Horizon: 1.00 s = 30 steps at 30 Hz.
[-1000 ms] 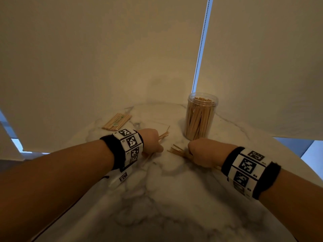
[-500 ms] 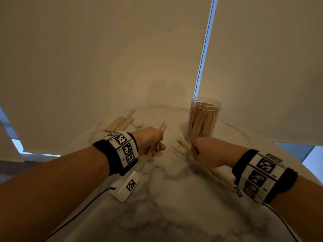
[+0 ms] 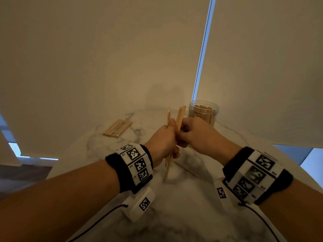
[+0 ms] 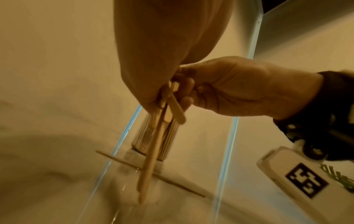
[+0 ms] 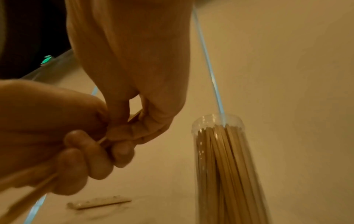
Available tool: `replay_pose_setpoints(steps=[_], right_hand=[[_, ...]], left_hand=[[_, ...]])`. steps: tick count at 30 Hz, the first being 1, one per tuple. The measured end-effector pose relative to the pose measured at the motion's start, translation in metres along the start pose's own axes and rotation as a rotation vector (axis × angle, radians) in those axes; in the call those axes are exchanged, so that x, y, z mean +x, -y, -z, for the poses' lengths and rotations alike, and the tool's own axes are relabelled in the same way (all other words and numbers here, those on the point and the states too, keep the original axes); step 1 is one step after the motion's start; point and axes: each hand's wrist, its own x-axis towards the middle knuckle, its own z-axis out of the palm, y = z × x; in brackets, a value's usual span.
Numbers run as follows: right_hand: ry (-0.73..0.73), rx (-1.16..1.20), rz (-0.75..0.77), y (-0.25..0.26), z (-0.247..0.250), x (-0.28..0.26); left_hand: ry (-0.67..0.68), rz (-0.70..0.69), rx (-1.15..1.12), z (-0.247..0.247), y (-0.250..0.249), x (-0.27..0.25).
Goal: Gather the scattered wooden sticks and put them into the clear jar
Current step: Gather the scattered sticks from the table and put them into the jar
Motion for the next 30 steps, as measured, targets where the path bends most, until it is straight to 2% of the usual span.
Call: replay_pose_setpoints(steps=[3,4,6,9,14,17,19,21,23,25,27,30], right_hand=[[-0.022,-0.295,0.065,0.003,0.0,0.001],[-0.04,-0.322,0.074,0.003,0.002,0.002],[-0.046,-0.216,0.05,-0.001,0.008,0.006],[0.021,-0.016,0.01,-0.002,0.017,0.01],[0.016,-0.132,0.087,-0.005,0.021,0.007],[-0.023,0.021,0.054,-0.012,0.015,0.003],[-0.058,-0.009,-0.03,-0.018,0.009,0.003],[0.042,-0.215,-0.115,-0.022,0.001,0.002],[0.24,-0.512,-0.163,-0.022,-0.011,-0.003],[0.389,-0.695,-0.176,-0.02,-0.023,-0.008],[0.459,-0.787,-0.15,-0.016,-0.03,-0.01],[0.506,-0.787,-0.147,-0.011,-0.033,-0.01]], left_hand=[[-0.05,-0.044,0.045,0.001,0.001,0.0],[-0.052,-0.059,0.057,0.002,0.001,-0.001],[-0.04,-0.085,0.104,0.003,0.0,-0.004],[0.026,-0.084,0.111,0.002,0.0,-0.005],[0.114,-0.051,0.062,0.005,0.0,-0.006],[0.025,-0.069,0.025,0.011,-0.003,0.0],[-0.09,-0.061,-0.05,0.019,-0.009,0.008],[-0.166,-0.055,-0.132,0.028,-0.015,0.015],[-0.21,-0.066,-0.144,0.035,-0.018,0.021],[-0.223,-0.074,-0.157,0.041,-0.018,0.025],[-0.219,-0.07,-0.184,0.043,-0.019,0.027],[-0.204,-0.075,-0.198,0.044,-0.019,0.028]])
